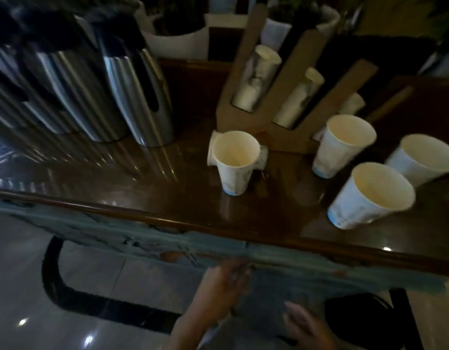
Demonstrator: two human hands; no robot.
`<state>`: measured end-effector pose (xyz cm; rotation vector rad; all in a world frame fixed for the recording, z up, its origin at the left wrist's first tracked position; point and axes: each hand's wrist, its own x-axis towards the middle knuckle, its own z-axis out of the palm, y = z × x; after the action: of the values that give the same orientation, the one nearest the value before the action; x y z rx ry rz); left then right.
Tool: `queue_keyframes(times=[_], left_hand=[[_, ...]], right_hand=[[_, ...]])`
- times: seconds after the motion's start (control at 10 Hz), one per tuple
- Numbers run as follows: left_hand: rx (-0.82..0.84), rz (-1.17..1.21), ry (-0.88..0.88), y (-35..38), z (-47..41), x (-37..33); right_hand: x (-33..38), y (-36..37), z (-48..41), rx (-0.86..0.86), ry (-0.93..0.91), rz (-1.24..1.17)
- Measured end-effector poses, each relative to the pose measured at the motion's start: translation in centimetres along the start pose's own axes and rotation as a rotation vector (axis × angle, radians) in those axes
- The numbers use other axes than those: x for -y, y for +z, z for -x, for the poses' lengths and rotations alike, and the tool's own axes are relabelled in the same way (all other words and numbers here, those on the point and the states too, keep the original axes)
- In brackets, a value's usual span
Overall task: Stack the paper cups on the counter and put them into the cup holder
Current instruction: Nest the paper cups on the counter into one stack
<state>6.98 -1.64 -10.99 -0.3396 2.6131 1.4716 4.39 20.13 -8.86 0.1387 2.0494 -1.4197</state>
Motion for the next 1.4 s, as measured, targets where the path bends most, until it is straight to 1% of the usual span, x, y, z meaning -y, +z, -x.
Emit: queue_keyframes(times=[0.1, 0.2, 0.3, 0.4, 0.5, 0.6, 0.7, 0.8, 0.9, 1.0, 1.1, 1.2, 1.3, 1.4], left_hand=[[-0.317, 0.180, 0.241, -4.2, -1.5, -3.6], [-0.524, 0.187, 0.363, -7.4, -4.7, -6.1], [-0.576, 0.178, 0.335, -9.5, -8.1, -7.3], [-0.457, 0.103, 0.326, -10.6, -10.1, -7.0], [-0.418, 0.027, 0.381, -11.4, -11.6, -7.1], [-0.381, 0.035, 0.420, -11.9, -11.9, -8.0], [-0.398, 0.064, 0.432, -12.5, -10.5, -6.4], [-0.451, 0.082, 0.392, -14.4, -9.0, -4.4], [-0.494, 0.181, 0.335, -16.3, -7.8, -1.8], [-0.507, 0.189, 0.335, -17.5, -7.1, -1.0], [-0.486, 0.209, 0.325, -17.5, -7.3, -0.9], [-0.453, 0.245, 0.333, -17.0, -8.2, -1.4], [-0.366, 0.185, 0.381, -16.1, -9.5, -2.9], [-0.230, 0.171, 0.433, -14.8, -11.3, -5.4]], right_hand=[[4.7, 0.9, 1.3, 0.039, -0.041, 0.140], [10.5, -0.3, -0.7, -0.001, -0.193, 0.166], [15.6, -1.5, -1.7, -0.134, -0.440, 0.308], [18.5, -2.5, -3.4, -0.232, -0.588, 0.386], [21.4, -3.4, -6.0, -0.317, -0.677, 0.440], [24.7, -3.6, -8.6, -0.356, -0.714, 0.488], [26.6, -1.3, -11.5, -0.266, -0.737, 0.620], [27.8, 2.5, -14.5, -0.060, -0.734, 0.824], [27.5, 4.8, -16.7, 0.024, -0.713, 0.945], [27.5, 4.2, -17.4, -0.035, -0.737, 0.777], [28.7, 1.9, -15.7, -0.083, -0.790, 0.368], [30.6, -0.6, -12.6, -0.134, -0.837, 0.138], [32.3, -2.7, -9.7, -0.161, -0.955, 0.043], [33.1, -3.9, -7.8, -0.233, -1.095, 0.106]])
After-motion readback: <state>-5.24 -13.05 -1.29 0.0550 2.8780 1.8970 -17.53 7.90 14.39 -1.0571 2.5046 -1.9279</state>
